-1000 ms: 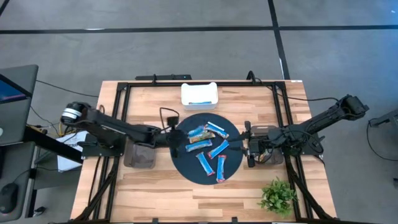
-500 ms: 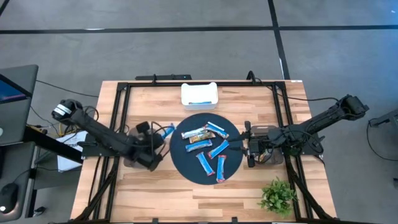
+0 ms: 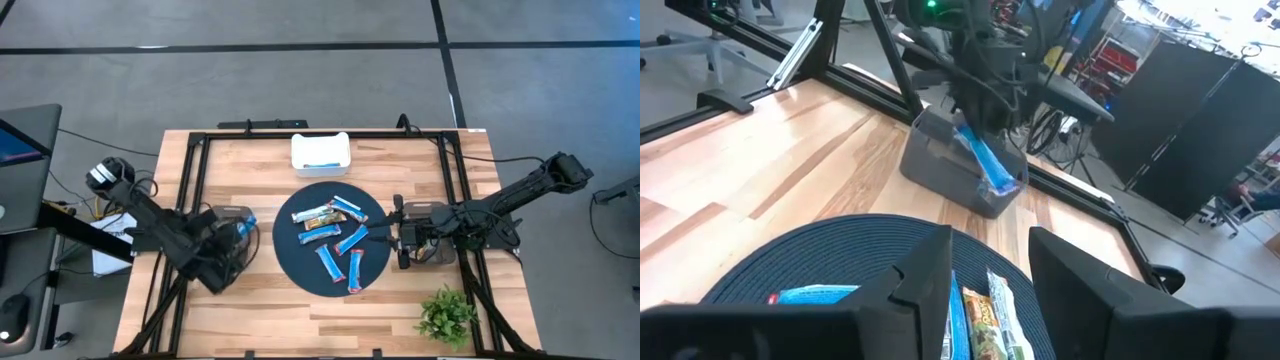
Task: Pick and place Granola Bars by type
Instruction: Put the blue granola bar into the left black bin, then put the orange granola bar into the right black bin
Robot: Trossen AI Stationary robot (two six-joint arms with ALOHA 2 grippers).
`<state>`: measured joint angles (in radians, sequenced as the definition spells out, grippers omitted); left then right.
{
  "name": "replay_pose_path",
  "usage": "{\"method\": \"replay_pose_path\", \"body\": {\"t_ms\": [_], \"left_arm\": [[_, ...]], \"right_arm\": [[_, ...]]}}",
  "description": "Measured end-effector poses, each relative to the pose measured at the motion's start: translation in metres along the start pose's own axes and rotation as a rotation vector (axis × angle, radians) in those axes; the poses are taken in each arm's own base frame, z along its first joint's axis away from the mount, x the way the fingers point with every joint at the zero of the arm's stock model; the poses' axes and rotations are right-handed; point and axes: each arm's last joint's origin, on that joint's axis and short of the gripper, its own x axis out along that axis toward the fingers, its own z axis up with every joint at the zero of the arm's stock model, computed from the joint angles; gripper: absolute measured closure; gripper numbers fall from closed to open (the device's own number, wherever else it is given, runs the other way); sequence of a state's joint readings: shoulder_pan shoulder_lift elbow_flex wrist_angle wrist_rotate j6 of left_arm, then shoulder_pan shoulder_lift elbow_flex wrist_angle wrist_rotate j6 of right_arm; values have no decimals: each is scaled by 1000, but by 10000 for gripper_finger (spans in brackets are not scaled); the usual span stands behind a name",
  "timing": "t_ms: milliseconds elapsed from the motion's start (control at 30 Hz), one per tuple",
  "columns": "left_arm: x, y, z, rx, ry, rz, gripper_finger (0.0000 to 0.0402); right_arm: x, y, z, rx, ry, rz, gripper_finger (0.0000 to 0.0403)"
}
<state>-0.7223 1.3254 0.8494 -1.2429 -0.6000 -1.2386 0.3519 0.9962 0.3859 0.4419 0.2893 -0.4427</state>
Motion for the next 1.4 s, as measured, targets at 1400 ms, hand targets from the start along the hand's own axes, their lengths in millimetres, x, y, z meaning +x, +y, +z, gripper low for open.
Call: {"method": "replay_pose_path", "body": {"t_ms": [1400], "left_arm": [[-19, 6, 5, 156, -816, 260, 262]], "right_arm": [[19, 4, -13, 83, 131, 19, 274]]}}
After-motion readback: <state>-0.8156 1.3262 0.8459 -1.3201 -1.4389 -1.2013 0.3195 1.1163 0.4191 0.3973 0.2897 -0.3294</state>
